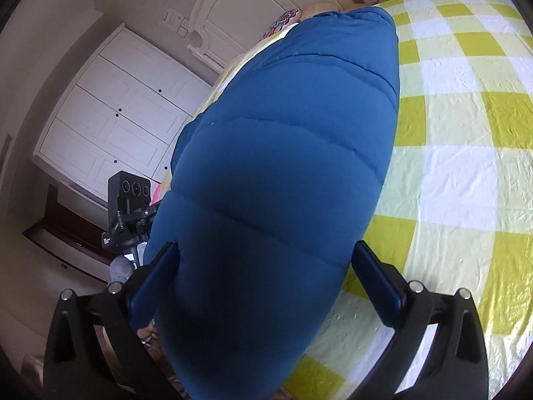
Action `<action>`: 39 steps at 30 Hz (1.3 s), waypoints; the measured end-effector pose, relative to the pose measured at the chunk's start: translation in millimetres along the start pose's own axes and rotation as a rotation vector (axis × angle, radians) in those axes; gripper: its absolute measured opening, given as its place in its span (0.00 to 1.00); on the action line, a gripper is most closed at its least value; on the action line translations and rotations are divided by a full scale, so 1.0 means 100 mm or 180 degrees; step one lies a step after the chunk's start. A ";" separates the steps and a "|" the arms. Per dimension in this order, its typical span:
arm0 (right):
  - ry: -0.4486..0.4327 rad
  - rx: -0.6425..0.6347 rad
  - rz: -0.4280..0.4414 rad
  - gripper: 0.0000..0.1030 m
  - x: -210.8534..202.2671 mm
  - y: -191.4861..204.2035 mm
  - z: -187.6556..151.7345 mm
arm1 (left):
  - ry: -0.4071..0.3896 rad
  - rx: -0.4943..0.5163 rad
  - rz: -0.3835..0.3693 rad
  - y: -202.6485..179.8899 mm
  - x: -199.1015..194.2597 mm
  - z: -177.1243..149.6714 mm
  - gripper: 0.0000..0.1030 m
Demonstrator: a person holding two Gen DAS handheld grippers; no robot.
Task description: Fold large clothes
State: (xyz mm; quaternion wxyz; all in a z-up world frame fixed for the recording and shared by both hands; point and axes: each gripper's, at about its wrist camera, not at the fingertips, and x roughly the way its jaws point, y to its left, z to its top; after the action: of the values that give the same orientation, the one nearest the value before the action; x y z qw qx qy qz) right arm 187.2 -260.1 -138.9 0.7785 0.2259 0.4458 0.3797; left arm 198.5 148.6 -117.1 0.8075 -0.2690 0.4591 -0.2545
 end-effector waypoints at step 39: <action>-0.1568 -0.0536 -0.2131 0.93 -1.19 -0.34 0.69 | -0.0253 0.0294 -0.0265 -1.26 1.85 0.85 0.94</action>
State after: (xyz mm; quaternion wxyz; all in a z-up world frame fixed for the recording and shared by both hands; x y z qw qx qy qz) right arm 223.4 -376.2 -65.8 0.9579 0.0883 0.2626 0.0757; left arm 335.7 -47.6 -108.2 0.8254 -0.2602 0.4029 -0.2978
